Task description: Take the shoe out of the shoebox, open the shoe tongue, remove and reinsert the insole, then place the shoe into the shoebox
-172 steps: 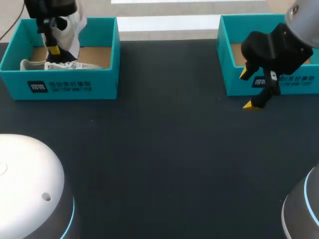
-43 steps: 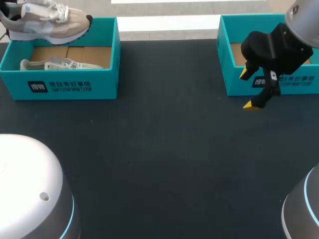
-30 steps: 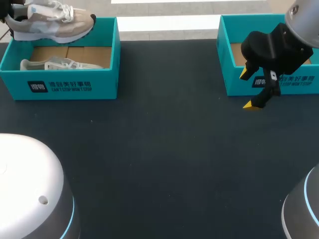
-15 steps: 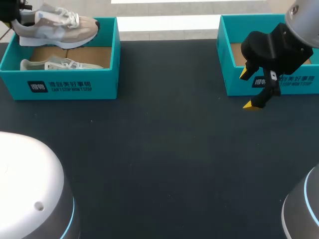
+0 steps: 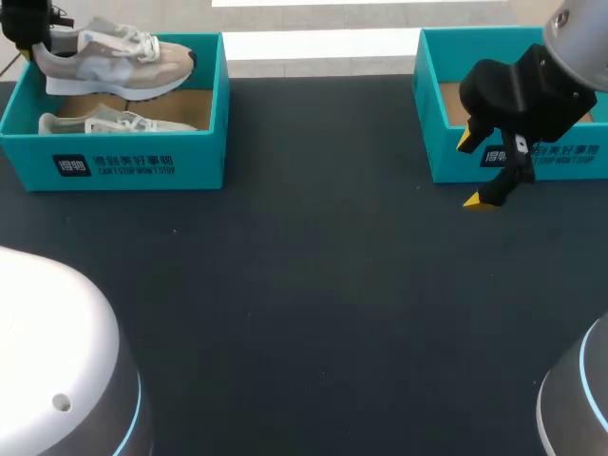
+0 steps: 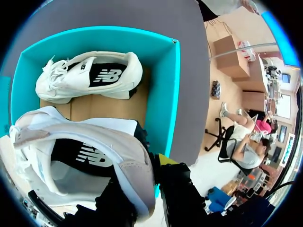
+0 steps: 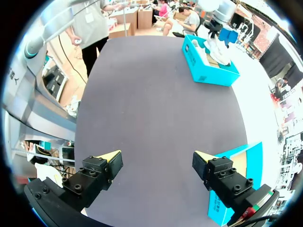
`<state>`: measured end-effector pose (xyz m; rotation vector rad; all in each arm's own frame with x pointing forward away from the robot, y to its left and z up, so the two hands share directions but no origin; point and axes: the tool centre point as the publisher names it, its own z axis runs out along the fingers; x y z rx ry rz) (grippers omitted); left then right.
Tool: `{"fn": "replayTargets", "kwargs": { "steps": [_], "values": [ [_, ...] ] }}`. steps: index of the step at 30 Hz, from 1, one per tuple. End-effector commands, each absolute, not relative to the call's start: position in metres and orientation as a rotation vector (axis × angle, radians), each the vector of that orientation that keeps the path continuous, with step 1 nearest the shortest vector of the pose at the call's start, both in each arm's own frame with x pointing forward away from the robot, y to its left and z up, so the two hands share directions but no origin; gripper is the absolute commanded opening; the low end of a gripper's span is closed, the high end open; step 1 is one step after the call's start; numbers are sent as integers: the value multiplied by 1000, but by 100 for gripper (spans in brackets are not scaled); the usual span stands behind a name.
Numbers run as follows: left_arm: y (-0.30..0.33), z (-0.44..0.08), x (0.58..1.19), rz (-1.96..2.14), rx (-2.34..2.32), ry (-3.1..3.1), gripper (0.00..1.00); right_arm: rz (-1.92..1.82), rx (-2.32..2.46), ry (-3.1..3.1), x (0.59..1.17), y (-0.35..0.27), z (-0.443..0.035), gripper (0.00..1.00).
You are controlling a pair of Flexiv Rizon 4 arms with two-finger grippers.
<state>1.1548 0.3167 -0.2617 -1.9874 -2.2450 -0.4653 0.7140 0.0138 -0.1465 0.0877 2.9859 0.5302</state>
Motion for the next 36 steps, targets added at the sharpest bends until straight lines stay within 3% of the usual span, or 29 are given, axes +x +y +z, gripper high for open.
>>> {"fn": "replayTargets", "kwargs": {
  "steps": [1,36],
  "values": [
    [316,-272,1165,-451,-1967,-2238,0,524,90,2990,716,15,-147,100],
    [306,-341,1176,-405,-1852,-2169,0,524,90,2990,716,15,-147,100]
  ]
}}
